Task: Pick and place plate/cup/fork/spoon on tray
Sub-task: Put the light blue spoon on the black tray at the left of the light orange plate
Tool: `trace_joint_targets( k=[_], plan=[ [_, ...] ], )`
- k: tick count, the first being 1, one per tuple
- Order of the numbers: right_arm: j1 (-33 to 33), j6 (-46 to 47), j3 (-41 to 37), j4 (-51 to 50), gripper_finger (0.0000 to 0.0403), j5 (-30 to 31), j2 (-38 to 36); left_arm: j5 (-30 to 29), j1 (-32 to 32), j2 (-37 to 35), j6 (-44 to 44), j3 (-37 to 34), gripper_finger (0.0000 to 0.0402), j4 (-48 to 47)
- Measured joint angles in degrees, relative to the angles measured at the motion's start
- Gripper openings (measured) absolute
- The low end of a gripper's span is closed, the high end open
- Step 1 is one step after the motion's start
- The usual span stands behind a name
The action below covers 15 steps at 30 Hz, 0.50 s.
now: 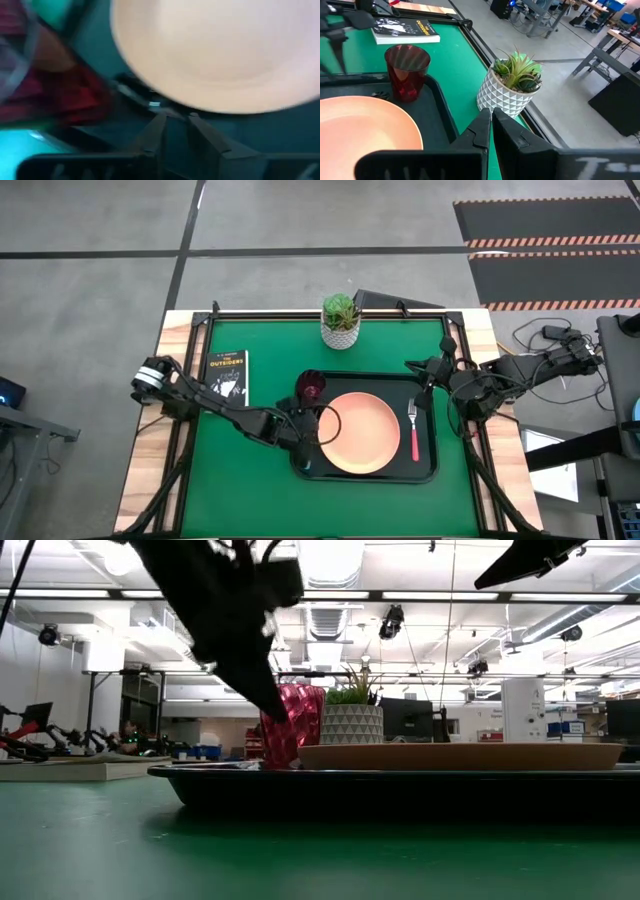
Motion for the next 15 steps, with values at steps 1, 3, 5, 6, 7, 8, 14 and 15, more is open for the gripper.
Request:
trace_joint_targets(
  k=[1, 3, 5, 6, 7, 8, 14, 15],
  plan=[
    [0.01, 0.04, 0.00, 0.00, 0.0009, 0.00, 0.00, -1.62, 0.36, 0.07, 1.59, -0.55, 0.0046, -0.04],
    [0.00, 0.48, 0.00, 0.00, 0.0009, 0.00, 0.00, -3.68, 1.15, 0.07, 2.30, -2.08, 0.0017, -0.15],
    [0.01, 0.86, 0.00, -0.02, 0.0009, -0.01, 0.02, -5.41, 1.82, -0.38, 1.72, -4.23, 0.0006, 0.20],
    [0.01, 0.92, 0.00, -0.02, 0.0009, 0.00, 0.02, -6.25, 2.17, -0.55, 1.63, -5.18, 0.0006, 0.99],
    [-0.01, 0.92, 0.00, 0.00, 0.0009, 0.00, 0.04, -6.76, 2.53, -0.63, 1.88, -6.14, 0.0006, 3.92],
    [0.01, 0.86, 0.00, 0.00, 0.0009, 0.00, 0.04, -6.95, 2.85, -0.65, 2.62, -7.18, 0.0005, 8.15],
    [0.01, 0.48, 0.00, 0.07, 0.0009, 0.03, 0.09, -7.18, 4.09, -0.39, 9.43, -13.57, 0.0001, 23.87],
    [0.01, 0.48, 0.00, 0.07, 0.0009, 0.03, 0.09, -7.66, 4.21, -0.41, 9.30, -14.12, 0.0001, 24.10]
  ],
)
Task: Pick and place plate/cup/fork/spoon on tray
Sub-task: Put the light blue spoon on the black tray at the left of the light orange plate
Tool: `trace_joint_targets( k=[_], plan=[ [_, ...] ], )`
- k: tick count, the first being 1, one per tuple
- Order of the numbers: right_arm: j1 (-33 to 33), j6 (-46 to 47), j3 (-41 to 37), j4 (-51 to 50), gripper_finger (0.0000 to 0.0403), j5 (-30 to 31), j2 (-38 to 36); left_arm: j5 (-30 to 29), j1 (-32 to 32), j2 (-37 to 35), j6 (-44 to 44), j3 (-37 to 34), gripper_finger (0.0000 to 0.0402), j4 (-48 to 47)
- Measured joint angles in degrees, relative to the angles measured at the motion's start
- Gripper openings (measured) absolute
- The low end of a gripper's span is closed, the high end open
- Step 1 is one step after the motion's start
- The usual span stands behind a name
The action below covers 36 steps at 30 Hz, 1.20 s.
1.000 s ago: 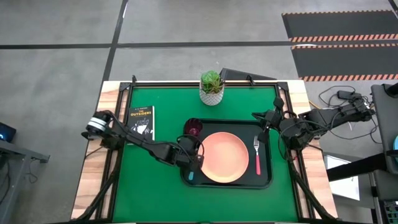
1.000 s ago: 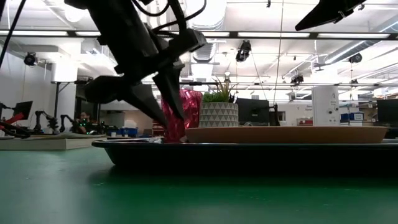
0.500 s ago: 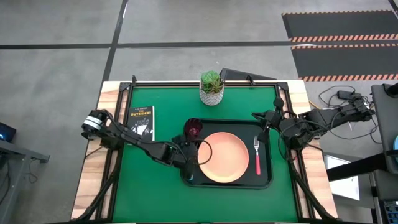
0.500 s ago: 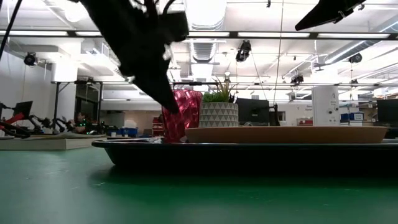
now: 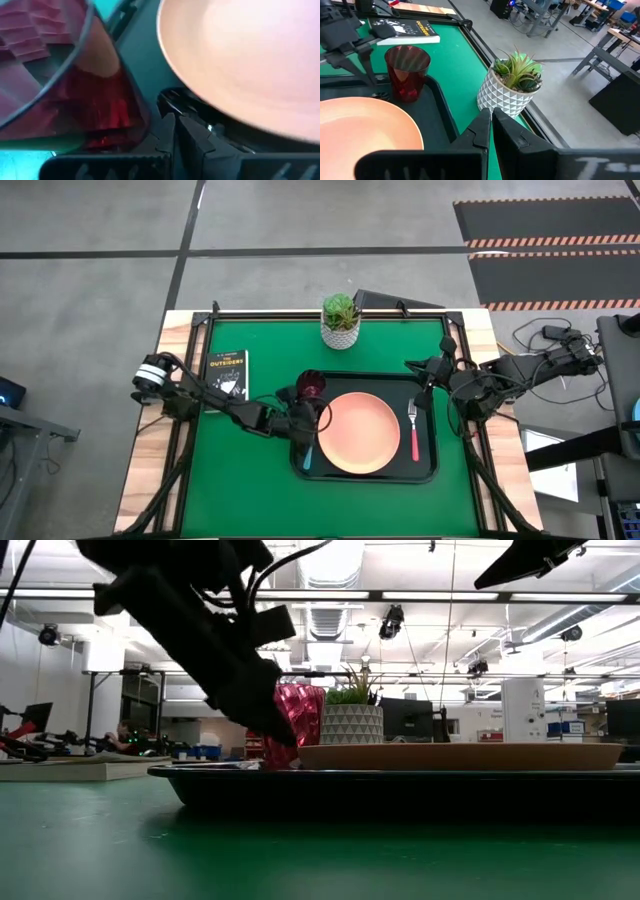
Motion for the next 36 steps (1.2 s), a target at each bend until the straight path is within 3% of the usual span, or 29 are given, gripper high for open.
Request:
trace_joint_targets(
  k=[16, 36],
  plan=[
    [0.00, -0.30, -0.02, 0.07, 0.0009, 0.07, 0.04, 0.04, 0.97, 2.99, -0.85, -5.96, 0.0000, 15.56],
    [0.00, -0.30, -0.17, 0.03, 0.0009, 0.09, 0.04, 0.29, 0.31, 2.76, -9.13, -5.70, 0.0000, 9.68]
  ],
)
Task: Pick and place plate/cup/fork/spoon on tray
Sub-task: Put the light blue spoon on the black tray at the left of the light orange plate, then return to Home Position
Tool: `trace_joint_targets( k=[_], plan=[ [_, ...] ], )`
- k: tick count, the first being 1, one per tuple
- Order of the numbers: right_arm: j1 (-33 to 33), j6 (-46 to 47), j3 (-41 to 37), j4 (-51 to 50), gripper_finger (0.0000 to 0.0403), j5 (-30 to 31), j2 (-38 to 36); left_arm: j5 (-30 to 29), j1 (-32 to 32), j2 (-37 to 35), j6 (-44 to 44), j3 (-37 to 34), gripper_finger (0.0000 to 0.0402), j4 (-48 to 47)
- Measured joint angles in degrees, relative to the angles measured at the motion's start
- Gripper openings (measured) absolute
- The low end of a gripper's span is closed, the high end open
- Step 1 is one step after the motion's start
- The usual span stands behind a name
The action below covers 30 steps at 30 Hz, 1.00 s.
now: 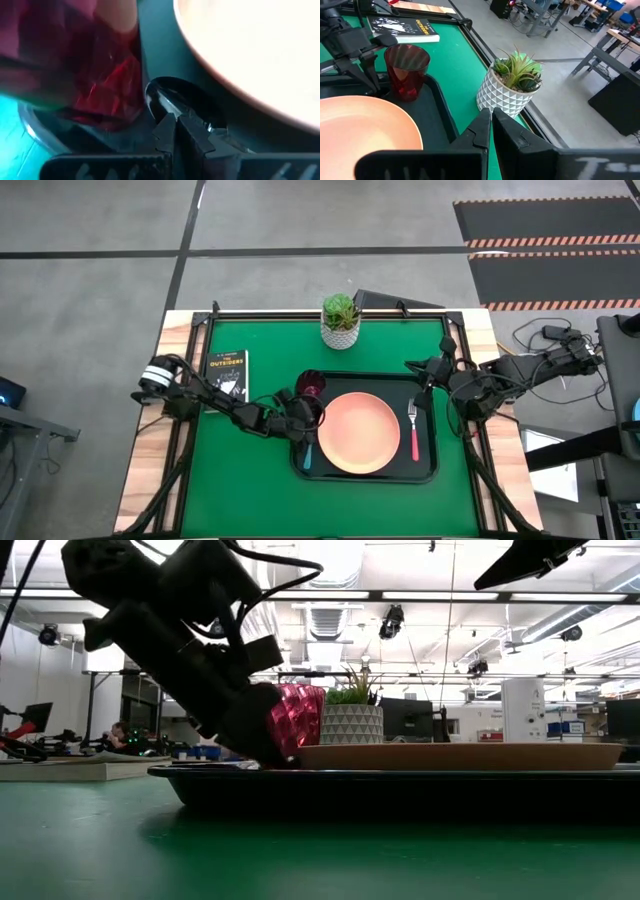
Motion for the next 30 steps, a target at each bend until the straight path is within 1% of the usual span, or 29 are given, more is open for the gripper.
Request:
trace_joint_targets(
  k=[7, 16, 20, 23, 26, 28, 30],
  plan=[
    [0.00, 0.04, -0.02, 0.00, 0.0009, 0.00, 0.00, 0.03, -0.17, -1.16, -5.57, 0.11, 0.0000, -5.61],
    [-0.01, 0.00, -0.09, 0.02, 0.0009, 0.01, 0.00, 0.54, -0.77, -4.21, -5.22, 0.18, 0.0000, -6.59],
    [0.00, -0.76, -0.57, -0.09, 0.0009, -0.05, -0.15, 0.57, -1.93, -8.79, -3.90, 0.47, 0.0000, -10.80],
    [0.00, -2.64, -1.78, -0.18, 0.0009, -1.40, -0.48, 0.59, -3.13, -14.03, 0.62, 0.02, 0.0000, -11.79],
    [0.00, -5.04, -3.43, 2.21, 0.0009, -2.00, -1.09, 1.47, -4.25, -19.54, 9.29, -0.31, 0.0000, -11.76],
    [0.00, -6.68, -5.28, 5.56, 0.0009, -2.16, -2.03, 4.38, -4.50, -22.99, 14.39, -0.45, 0.0000, -11.40],
    [-0.02, -8.81, -8.06, 9.99, 0.0009, -4.28, -3.10, 7.84, -4.50, -26.73, 17.68, -1.46, 0.0000, -11.51]
  ],
)
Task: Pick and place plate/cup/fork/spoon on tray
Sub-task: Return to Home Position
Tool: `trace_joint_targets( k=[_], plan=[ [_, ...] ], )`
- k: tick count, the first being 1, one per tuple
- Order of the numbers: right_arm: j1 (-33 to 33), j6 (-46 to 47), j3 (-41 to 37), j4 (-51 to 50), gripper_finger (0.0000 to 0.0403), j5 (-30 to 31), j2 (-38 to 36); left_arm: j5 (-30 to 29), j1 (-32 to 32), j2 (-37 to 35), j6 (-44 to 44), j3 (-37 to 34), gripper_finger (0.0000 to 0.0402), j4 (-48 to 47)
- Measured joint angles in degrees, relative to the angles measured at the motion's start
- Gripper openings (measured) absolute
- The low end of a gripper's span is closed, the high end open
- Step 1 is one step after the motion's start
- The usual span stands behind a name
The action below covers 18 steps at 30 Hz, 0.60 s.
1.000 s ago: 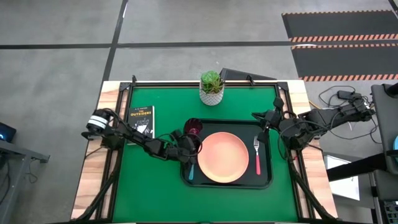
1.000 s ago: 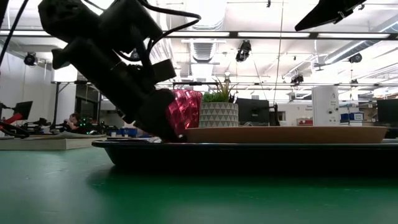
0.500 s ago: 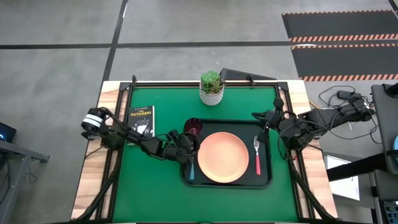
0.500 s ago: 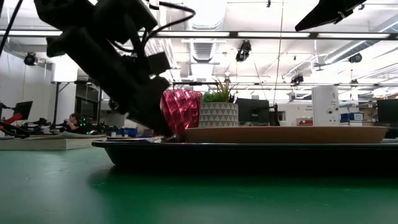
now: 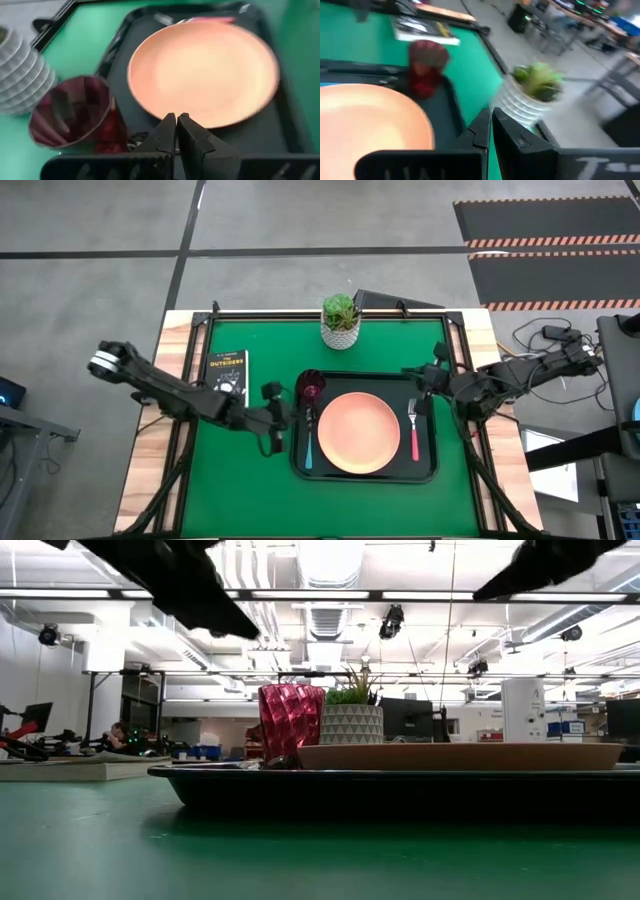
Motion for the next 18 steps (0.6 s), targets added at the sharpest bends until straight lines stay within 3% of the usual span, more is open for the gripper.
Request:
trace_joint_targets(
  k=[6, 13, 18],
  plan=[
    [0.03, -3.01, -13.93, 14.72, 0.0009, -13.80, -3.81, 3.29, 0.00, -10.52, 2.62, -9.18, 0.0000, 3.53],
    [0.02, -4.83, -26.63, 26.25, 0.0009, -17.01, -10.35, 7.82, 0.13, -24.87, 2.69, -25.90, 0.0000, 19.22],
    [0.02, -5.23, -31.38, 29.06, 0.0009, -18.10, -16.79, 7.87, 0.13, -35.18, 2.78, -34.08, 0.0000, 22.97]
  ],
)
